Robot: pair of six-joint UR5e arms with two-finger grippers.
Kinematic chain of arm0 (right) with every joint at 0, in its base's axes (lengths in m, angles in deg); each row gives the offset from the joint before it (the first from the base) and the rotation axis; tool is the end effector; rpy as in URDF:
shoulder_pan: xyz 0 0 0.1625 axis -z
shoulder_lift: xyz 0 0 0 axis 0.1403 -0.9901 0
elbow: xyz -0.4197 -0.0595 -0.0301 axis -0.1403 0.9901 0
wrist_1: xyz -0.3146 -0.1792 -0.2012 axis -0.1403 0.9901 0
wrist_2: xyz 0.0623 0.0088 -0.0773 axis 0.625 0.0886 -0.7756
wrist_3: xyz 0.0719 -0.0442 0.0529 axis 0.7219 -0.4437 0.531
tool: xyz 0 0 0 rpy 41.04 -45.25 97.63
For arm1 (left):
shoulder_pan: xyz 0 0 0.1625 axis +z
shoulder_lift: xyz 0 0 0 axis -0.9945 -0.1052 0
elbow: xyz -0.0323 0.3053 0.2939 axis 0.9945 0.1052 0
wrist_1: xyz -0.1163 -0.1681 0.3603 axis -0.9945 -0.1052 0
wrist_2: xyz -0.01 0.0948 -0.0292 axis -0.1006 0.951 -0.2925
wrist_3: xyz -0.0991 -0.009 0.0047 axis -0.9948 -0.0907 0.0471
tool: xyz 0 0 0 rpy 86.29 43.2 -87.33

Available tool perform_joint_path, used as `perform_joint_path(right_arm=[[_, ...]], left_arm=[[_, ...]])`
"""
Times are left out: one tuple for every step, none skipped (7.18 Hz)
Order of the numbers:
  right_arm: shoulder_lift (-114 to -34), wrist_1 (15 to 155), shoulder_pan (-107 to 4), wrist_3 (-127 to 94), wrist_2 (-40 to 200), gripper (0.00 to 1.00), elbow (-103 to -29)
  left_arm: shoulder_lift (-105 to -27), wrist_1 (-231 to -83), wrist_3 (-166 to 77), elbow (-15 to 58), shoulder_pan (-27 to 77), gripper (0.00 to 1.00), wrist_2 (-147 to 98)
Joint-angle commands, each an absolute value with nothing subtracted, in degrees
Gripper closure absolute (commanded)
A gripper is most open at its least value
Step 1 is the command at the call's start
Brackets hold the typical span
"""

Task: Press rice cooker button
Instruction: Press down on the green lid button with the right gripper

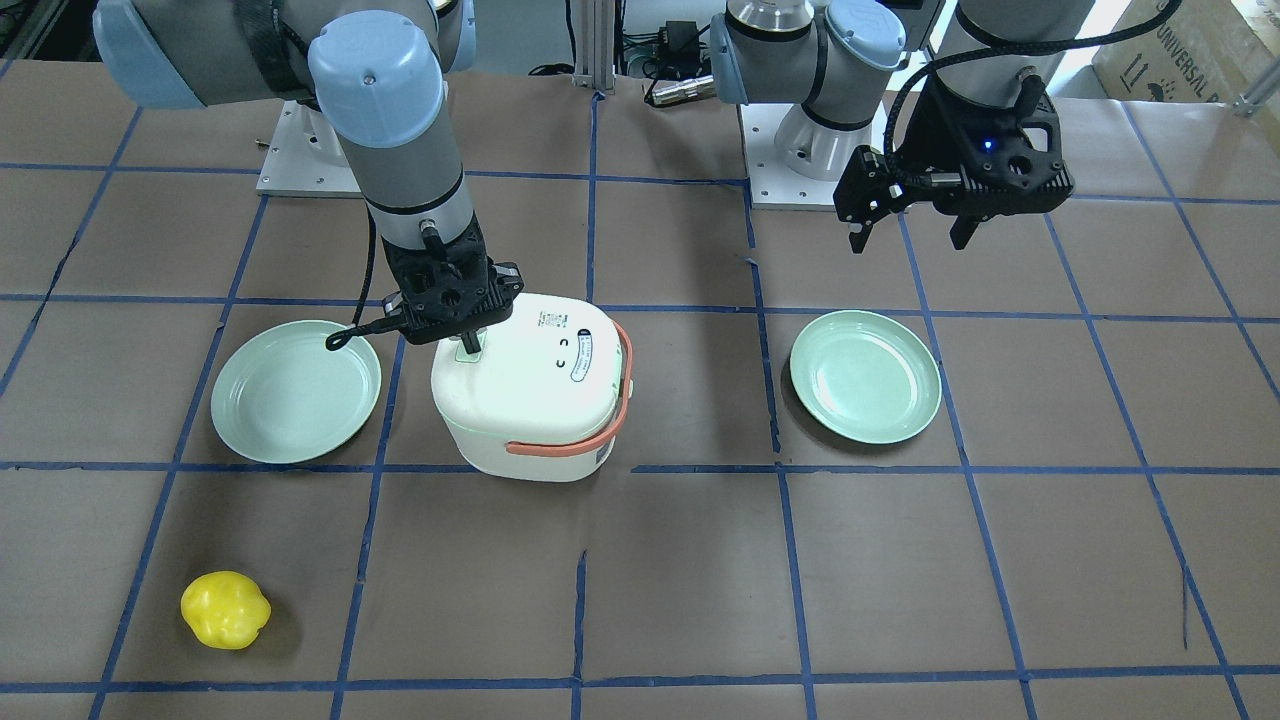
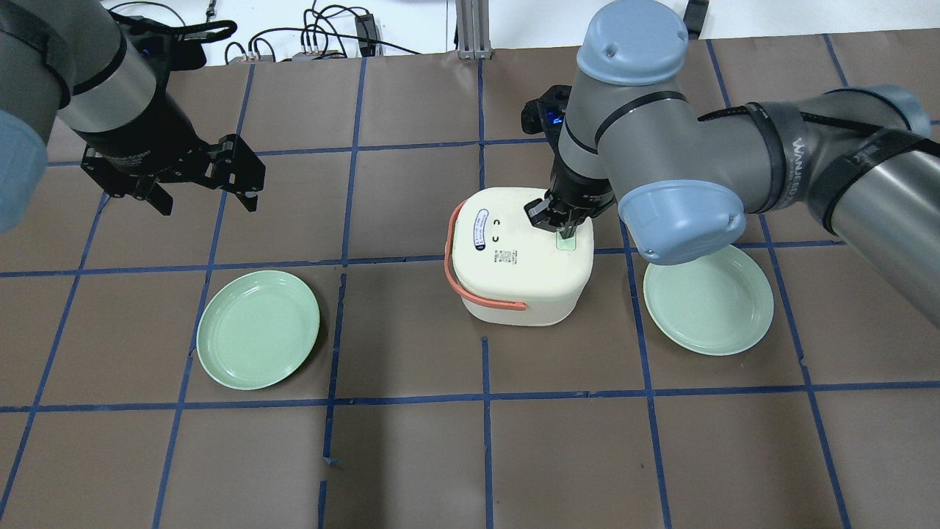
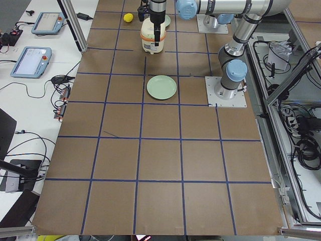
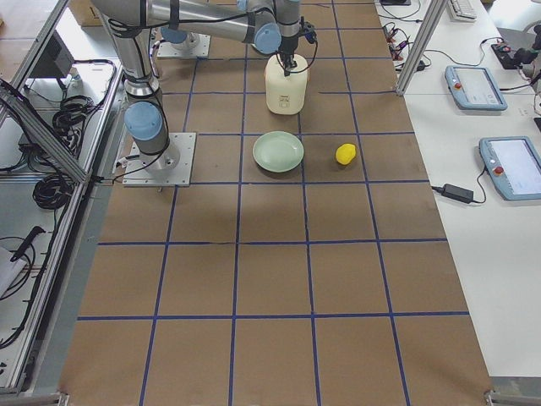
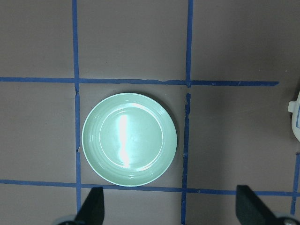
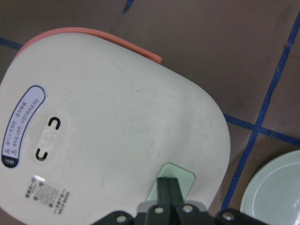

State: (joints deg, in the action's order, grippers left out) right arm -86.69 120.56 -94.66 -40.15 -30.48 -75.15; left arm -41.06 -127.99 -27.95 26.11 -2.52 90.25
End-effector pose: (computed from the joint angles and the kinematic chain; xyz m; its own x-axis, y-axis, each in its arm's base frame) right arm 0.2505 -0.4860 0.3599 -0.9404 -0.3385 -0.0326 -0.3364 0.9401 -0.0560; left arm -0.0997 -0.4636 0.4866 -0.9980 -0.0323 -0.0546 -0.0306 0.9991 -0.0305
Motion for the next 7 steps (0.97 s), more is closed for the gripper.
perform_joint_path(right_arm=[[-86.2, 120.7, -94.8, -40.2, -30.4, 0.94, -75.3], [-85.8, 120.8, -94.8, -40.3, -30.5, 0.94, -75.4], [-85.7, 121.5, -94.8, -40.3, -30.4, 0.94, -75.6], [-85.7, 121.5, -94.8, -40.3, -30.4, 0.94, -75.8], [-86.0, 121.3, -94.8, -40.3, -30.3, 0.93, -75.0], [-86.6, 120.8, -94.7, -40.3, -30.6, 0.92, -74.4], [-87.3, 119.5, -94.7, -40.2, -30.6, 0.89, -73.4]], left_arm=[[-41.1, -128.0, -27.9, 26.1, -2.5, 0.0, 90.3], [-41.1, -128.0, -27.9, 26.1, -2.5, 0.0, 90.3], [-41.1, -128.0, -27.9, 26.1, -2.5, 0.0, 90.3], [-41.1, -128.0, -27.9, 26.1, -2.5, 0.0, 90.3], [-41.1, -128.0, -27.9, 26.1, -2.5, 0.0, 90.3], [-41.1, -128.0, -27.9, 26.1, -2.5, 0.0, 90.3], [-41.1, -128.0, -27.9, 26.1, -2.5, 0.0, 90.3]])
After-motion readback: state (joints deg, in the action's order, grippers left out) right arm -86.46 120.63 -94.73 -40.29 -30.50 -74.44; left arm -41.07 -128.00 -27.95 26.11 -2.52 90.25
